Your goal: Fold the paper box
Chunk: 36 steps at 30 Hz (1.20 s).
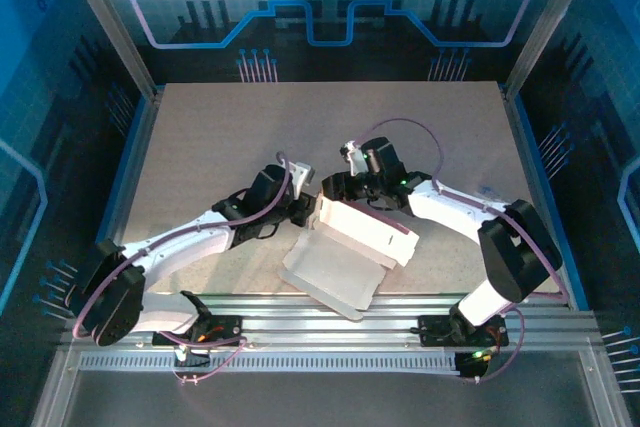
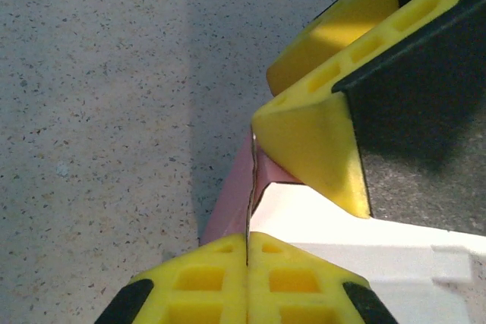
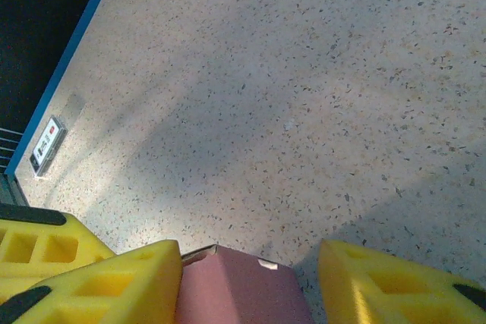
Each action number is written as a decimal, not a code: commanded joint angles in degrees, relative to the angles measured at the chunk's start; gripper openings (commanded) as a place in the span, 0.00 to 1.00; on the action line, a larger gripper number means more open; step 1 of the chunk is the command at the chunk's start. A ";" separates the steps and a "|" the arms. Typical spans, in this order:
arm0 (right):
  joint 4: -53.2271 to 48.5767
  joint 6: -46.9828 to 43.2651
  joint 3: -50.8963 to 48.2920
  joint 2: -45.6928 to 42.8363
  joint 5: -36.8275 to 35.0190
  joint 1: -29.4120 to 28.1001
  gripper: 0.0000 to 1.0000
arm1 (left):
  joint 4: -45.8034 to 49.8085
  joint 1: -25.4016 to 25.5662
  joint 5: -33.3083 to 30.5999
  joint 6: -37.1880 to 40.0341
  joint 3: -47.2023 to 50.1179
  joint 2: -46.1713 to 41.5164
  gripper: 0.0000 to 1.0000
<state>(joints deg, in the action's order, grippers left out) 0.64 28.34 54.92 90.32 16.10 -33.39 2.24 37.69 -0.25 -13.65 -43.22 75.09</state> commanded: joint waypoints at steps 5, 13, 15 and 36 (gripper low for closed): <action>2.37 1.37 -0.85 -0.15 -0.11 -1.15 0.53 | -3.76 0.64 0.27 -2.38 4.09 -3.26 0.07; 4.22 1.92 -1.63 0.54 0.63 -1.66 0.53 | -5.22 1.30 0.16 -3.40 5.29 -3.55 0.08; 4.44 2.07 -1.74 0.79 0.52 -1.72 0.53 | -5.24 1.36 0.08 -3.65 5.17 -3.55 0.08; 9.31 3.98 -4.20 3.17 -1.08 -4.23 0.53 | -4.96 2.03 -0.05 -5.07 7.58 -6.51 0.09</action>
<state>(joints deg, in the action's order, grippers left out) 8.91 31.57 52.12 92.23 15.57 -36.49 -2.42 38.96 -0.71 -17.98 -36.45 69.82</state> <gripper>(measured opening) 0.534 0.085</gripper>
